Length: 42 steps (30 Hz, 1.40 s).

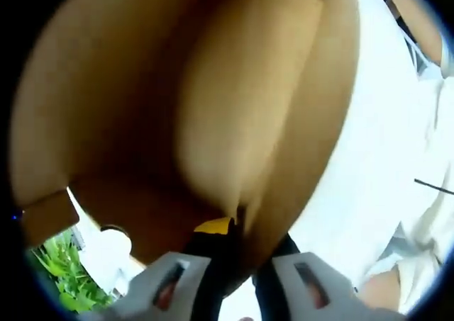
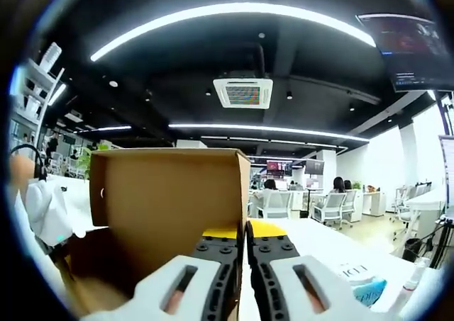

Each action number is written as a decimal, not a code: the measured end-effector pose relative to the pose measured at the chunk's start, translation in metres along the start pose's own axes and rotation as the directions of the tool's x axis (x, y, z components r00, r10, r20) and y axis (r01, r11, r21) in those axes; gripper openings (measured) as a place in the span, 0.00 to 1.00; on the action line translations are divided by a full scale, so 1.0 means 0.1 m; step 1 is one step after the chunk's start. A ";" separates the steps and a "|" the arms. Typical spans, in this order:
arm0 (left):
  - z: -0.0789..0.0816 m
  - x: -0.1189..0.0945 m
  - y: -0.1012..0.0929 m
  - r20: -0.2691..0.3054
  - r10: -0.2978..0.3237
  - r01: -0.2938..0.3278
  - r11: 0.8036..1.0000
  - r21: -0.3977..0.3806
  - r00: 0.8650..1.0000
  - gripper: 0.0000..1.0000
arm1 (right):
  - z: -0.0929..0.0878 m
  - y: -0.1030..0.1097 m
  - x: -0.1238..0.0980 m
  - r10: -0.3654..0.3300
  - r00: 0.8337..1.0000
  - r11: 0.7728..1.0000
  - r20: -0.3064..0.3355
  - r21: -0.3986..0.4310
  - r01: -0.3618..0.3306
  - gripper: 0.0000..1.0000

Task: Operate the shoe box by opening the lid, removing the specified soft item, and placing it in the target area until the item is outside and the box remains undamaged.

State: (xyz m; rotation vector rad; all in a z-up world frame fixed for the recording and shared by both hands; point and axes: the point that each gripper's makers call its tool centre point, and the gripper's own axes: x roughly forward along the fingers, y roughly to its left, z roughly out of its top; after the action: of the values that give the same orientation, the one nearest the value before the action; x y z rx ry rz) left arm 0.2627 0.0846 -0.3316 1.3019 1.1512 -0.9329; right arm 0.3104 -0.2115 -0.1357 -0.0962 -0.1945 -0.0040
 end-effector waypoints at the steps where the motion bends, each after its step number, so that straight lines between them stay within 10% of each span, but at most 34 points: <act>1: 0.01 0.00 0.02 0.011 0.013 -0.013 1.000 0.004 1.000 0.08 | 0.01 -0.01 0.01 -0.002 1.000 1.000 0.002 -0.001 0.002 0.00; 21: 0.14 -0.20 0.04 0.356 0.022 -0.003 0.999 -0.054 0.934 0.18 | -0.04 0.09 0.06 0.001 0.999 1.000 0.036 -0.030 0.000 0.00; 24: 0.17 -0.25 0.07 0.446 0.044 -0.014 0.997 -0.072 0.894 0.20 | -0.05 0.09 0.06 0.006 0.999 0.999 0.041 -0.032 -0.005 0.00; 32: 0.24 -0.51 0.05 0.675 0.112 0.020 0.983 -0.184 0.729 0.22 | -0.05 0.06 0.02 0.008 0.999 1.000 0.037 -0.015 -0.007 0.00; 42: 0.28 -0.57 0.05 0.735 0.121 0.071 0.972 -0.225 0.668 0.24 | -0.08 0.03 0.05 0.009 1.000 1.000 0.027 -0.002 -0.009 0.01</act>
State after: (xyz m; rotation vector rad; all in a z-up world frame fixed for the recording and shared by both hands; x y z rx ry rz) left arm 0.2584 0.0518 -0.2772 0.6063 0.5529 -1.1206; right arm 0.3172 -0.2093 -0.1427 -0.0989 -0.2212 0.0064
